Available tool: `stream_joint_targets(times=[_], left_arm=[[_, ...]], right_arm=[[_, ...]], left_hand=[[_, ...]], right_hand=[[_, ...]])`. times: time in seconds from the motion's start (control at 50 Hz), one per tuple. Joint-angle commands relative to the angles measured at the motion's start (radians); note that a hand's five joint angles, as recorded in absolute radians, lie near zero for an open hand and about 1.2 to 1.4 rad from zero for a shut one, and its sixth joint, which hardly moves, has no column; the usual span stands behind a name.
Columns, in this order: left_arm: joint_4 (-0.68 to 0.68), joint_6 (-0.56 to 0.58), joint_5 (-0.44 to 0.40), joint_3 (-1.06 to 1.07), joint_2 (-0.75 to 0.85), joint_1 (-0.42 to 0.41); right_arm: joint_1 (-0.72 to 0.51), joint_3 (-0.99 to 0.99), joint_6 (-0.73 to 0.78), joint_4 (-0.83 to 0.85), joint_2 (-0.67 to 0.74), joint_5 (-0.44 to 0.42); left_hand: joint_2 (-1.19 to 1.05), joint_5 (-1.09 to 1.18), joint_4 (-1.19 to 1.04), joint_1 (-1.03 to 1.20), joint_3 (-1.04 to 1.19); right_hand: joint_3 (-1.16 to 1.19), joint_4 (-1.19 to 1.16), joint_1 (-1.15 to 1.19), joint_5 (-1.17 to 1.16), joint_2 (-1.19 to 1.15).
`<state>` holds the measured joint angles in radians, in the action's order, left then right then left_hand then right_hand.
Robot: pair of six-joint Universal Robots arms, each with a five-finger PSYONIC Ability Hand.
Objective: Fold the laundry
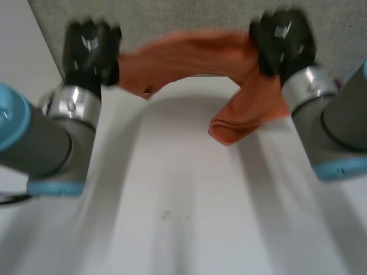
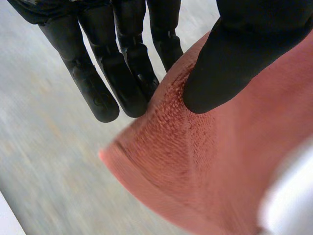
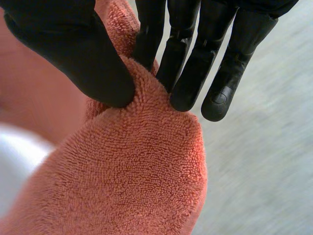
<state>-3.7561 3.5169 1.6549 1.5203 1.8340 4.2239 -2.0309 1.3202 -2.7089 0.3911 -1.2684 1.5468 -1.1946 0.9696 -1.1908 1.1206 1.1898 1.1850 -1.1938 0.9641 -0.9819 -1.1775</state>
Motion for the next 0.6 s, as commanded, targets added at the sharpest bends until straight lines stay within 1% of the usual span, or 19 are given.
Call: stream_joint_targets(times=[0.02,0.06,0.12,0.14,0.16,0.18,0.22,0.26,0.3,0.32,0.34,0.38,0.4,0.46,0.48,0.54,0.56,0.6], left_arm=[[0.021,-0.003,-0.004,0.303,-0.001,0.005],[0.021,-0.006,-0.006,0.34,0.001,0.005],[0.021,-0.009,-0.006,0.353,-0.002,0.005],[0.021,-0.012,-0.004,0.351,-0.005,0.005],[0.021,-0.012,-0.004,0.351,-0.006,0.005],[0.021,-0.013,-0.004,0.351,-0.01,0.005],[0.021,-0.013,-0.004,0.347,-0.039,0.005],[0.021,-0.013,-0.004,0.342,-0.076,0.002],[0.021,-0.015,-0.004,0.331,-0.099,-0.001],[0.021,-0.015,-0.004,0.325,-0.111,-0.002],[0.027,-0.019,-0.004,0.311,-0.149,-0.007],[0.035,-0.021,-0.004,0.301,-0.174,-0.01],[0.039,-0.021,-0.004,0.294,-0.188,-0.013],[0.071,-0.021,-0.004,0.264,-0.223,-0.019],[0.082,-0.021,-0.006,0.256,-0.229,-0.021],[0.111,-0.021,-0.006,0.228,-0.243,-0.028],[0.12,-0.021,-0.006,0.219,-0.248,-0.033],[0.157,-0.021,-0.006,0.176,-0.263,-0.053]], right_arm=[[-0.003,0.255,0.147,-0.357,-0.006,-0.085],[-0.003,0.277,0.164,-0.392,-0.003,-0.09],[0.008,0.283,0.152,-0.406,-0.005,-0.086],[0.008,0.283,0.152,-0.406,-0.005,-0.086],[0.011,0.278,0.135,-0.388,-0.005,-0.085],[0.012,0.274,0.076,-0.342,-0.008,-0.08],[0.017,0.274,0.045,-0.325,-0.011,-0.077],[0.044,0.278,-0.093,-0.287,-0.025,-0.073],[0.078,0.287,-0.161,-0.285,-0.038,-0.076],[0.118,0.296,-0.219,-0.288,-0.052,-0.082],[0.136,0.304,-0.248,-0.29,-0.057,-0.086],[0.165,0.32,-0.3,-0.293,-0.063,-0.093],[0.187,0.336,-0.345,-0.294,-0.069,-0.109],[0.212,0.355,-0.382,-0.299,-0.081,-0.145],[0.224,0.362,-0.388,-0.311,-0.086,-0.177],[0.251,0.376,-0.384,-0.351,-0.085,-0.232],[0.276,0.384,-0.381,-0.385,-0.085,-0.266],[0.299,0.39,-0.379,-0.417,-0.085,-0.296]], left_hand=[[-0.202,0.252,-0.205,0.276,0.207],[-0.202,0.252,-0.205,0.276,0.207],[-0.202,0.252,-0.205,0.276,0.207],[-0.202,0.252,-0.205,0.276,0.207],[-0.202,0.252,-0.205,0.276,0.207],[-0.202,0.252,-0.205,0.276,0.207],[-0.202,0.252,-0.205,0.276,0.207],[-0.202,0.252,-0.205,0.276,0.207],[-0.202,0.252,-0.205,0.276,0.207],[-0.202,0.252,-0.205,0.276,0.207],[-0.202,0.252,-0.205,0.276,0.207],[-0.202,0.252,-0.205,0.276,0.207],[-0.202,0.252,-0.205,0.276,0.207],[-0.202,0.252,-0.205,0.276,0.207],[-0.202,0.252,-0.205,0.276,0.207],[-0.202,0.252,-0.205,0.276,0.207],[-0.202,0.252,-0.205,0.276,0.207],[-0.202,0.252,-0.205,0.276,0.207]], right_hand=[[0.211,-0.202,0.432,-0.24,-0.219],[0.211,-0.202,0.432,-0.24,-0.219],[-0.13,0.139,0.091,0.101,0.122],[-0.131,0.14,0.09,0.103,0.124],[-0.375,0.384,-0.154,0.347,0.368],[-0.552,0.561,-0.331,0.524,0.545],[-0.571,0.58,-0.351,0.543,0.564],[-0.668,0.677,-0.447,0.639,0.66],[-0.698,0.707,-0.477,0.669,0.69],[-0.701,0.71,-0.48,0.672,0.693],[-0.701,0.71,-0.48,0.672,0.693],[-0.704,0.713,-0.483,0.675,0.696],[-0.715,0.724,-0.494,0.687,0.708],[-0.733,0.742,-0.512,0.704,0.726],[-0.742,0.751,-0.521,0.713,0.734],[-0.754,0.762,-0.533,0.725,0.746],[-0.762,0.771,-0.541,0.734,0.755],[-0.774,0.783,-0.553,0.745,0.767]])
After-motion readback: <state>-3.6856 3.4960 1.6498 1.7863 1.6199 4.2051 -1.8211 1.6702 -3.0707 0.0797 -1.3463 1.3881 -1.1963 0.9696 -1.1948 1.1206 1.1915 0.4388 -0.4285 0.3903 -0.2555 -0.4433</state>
